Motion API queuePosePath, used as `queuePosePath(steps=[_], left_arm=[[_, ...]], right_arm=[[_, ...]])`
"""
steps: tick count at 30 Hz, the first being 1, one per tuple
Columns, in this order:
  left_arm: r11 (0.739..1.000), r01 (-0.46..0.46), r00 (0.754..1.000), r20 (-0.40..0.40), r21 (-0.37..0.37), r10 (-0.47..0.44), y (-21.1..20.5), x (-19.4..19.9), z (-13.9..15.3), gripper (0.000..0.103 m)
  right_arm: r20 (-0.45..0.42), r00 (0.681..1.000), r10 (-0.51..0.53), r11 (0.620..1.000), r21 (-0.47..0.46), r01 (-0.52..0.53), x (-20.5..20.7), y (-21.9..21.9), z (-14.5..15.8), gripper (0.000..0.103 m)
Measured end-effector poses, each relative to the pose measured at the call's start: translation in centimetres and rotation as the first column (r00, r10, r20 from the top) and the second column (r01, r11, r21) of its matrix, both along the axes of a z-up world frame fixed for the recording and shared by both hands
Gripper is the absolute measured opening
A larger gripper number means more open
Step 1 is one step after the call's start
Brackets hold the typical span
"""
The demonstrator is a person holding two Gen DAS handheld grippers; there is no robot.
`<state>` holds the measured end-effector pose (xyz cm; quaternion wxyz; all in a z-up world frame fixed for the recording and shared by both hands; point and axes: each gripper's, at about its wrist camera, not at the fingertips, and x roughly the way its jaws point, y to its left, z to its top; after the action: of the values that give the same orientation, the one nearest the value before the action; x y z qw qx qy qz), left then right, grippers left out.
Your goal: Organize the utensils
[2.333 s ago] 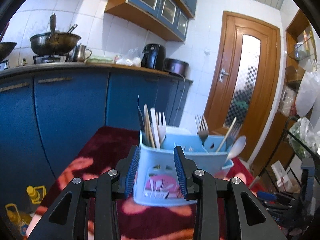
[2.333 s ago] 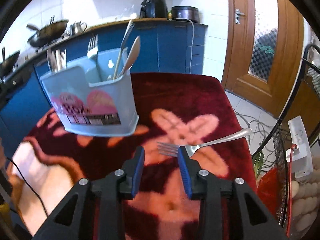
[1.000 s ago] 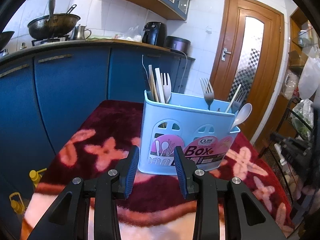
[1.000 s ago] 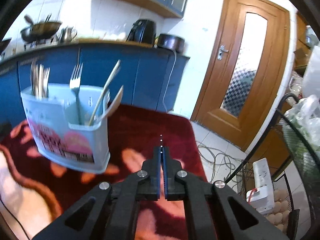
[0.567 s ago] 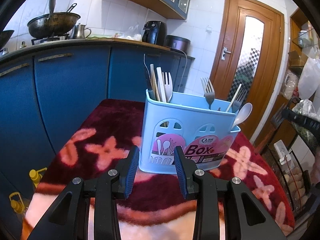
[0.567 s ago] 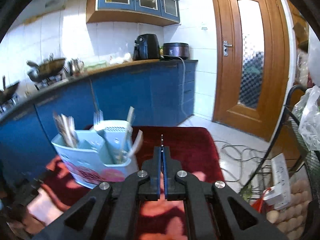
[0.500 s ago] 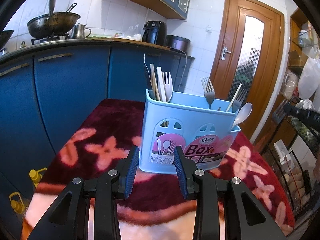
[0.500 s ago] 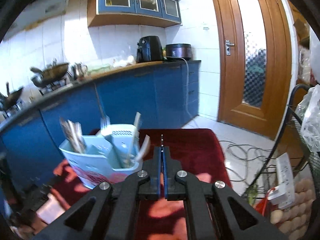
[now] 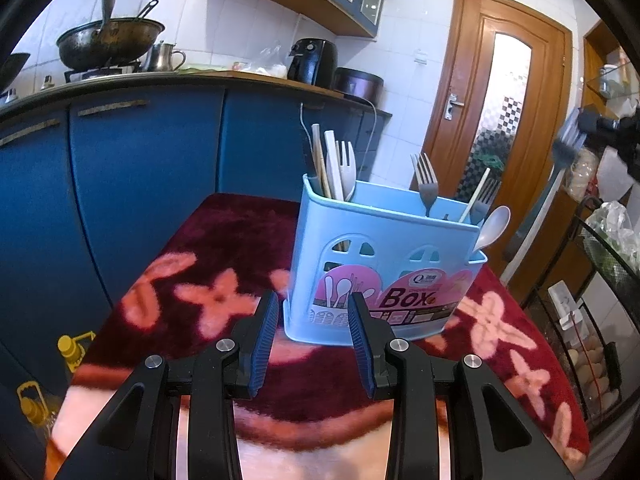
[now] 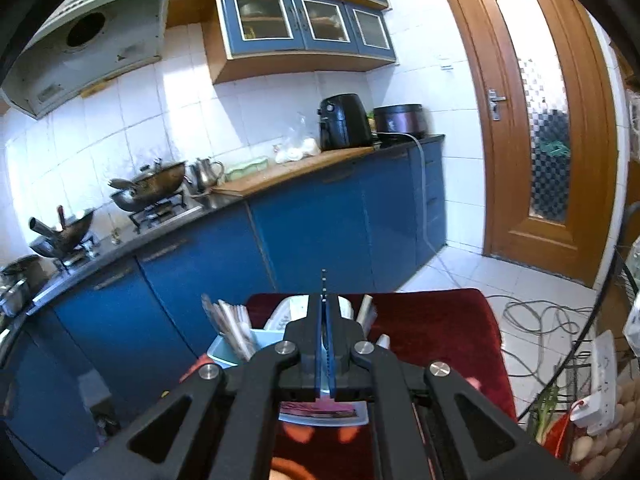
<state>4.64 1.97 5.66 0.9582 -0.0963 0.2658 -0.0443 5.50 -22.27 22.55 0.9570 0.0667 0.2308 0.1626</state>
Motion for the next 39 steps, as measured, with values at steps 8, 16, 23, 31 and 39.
queuePosePath(steps=[8, 16, 23, 31, 39], left_arm=[[1.000, -0.005, 1.000, -0.004, -0.015, 0.005, 0.4, 0.0, -0.3, 0.037], [1.000, -0.007, 1.000, -0.005, -0.023, 0.007, 0.6, 0.0, -0.4, 0.037], [1.000, -0.006, 1.000, -0.005, -0.026, 0.006, 0.8, 0.0, -0.6, 0.037], [1.000, -0.007, 1.000, -0.008, -0.028, 0.007, 1.0, 0.1, -0.5, 0.037], [1.000, 0.005, 1.000, 0.009, -0.029, -0.004, 1.2, -1.0, 0.8, 0.037]], right_arm=[[-0.022, 0.999, 0.049, 0.995, 0.087, -0.047, 1.1, 1.5, 0.8, 0.003], [-0.017, 0.999, 0.034, 0.988, 0.149, -0.032, 2.8, 1.7, 1.1, 0.003], [-0.114, 0.993, 0.023, 0.982, 0.188, -0.001, 5.7, 1.4, -2.4, 0.003], [-0.187, 0.982, 0.015, 0.993, 0.115, 0.007, 6.9, 2.0, -6.0, 0.009], [-0.121, 0.992, 0.024, 0.999, 0.042, -0.019, 4.0, 2.4, -5.5, 0.029]])
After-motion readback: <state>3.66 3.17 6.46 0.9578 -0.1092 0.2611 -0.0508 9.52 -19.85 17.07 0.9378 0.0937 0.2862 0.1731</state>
